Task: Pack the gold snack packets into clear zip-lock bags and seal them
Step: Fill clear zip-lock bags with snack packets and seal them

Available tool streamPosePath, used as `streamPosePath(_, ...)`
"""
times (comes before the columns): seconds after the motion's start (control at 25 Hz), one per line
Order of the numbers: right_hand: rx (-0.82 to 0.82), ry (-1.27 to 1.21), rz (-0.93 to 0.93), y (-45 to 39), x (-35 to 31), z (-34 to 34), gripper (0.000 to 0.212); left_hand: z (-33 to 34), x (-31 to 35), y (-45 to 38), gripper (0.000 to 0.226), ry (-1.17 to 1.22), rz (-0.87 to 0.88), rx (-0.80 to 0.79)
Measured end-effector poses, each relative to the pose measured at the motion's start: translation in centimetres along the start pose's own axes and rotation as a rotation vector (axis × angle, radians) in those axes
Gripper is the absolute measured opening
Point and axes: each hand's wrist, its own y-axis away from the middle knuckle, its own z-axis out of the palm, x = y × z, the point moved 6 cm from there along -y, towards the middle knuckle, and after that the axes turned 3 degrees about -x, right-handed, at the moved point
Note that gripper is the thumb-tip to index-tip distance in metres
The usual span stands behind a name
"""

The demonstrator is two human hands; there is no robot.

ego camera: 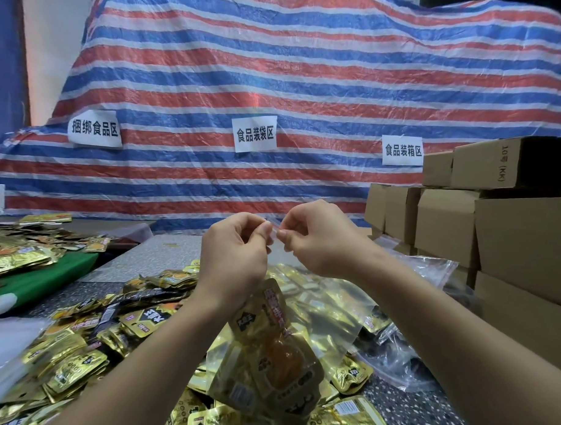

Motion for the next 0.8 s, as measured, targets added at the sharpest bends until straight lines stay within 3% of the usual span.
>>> streamPosePath(0.4,-0.153,0.132,0.082,2.3,2.5,0.5,0.022,-2.1,-1.0,-0.1,0.019,-0.019,-0.023,0.098)
streamPosePath(0.6,-0.117,0.183,0.012,3.5,3.1,0.2,0.027,-1.8,-1.0,0.5,0.018,-0.029,-0.014,0.084)
streamPosePath(0.8,-0.121,0.189,-0.021,3.5,3.4,-0.2,0.019,-2.4,-1.1,-0.3,0.020,-0.035,-0.002,0.130)
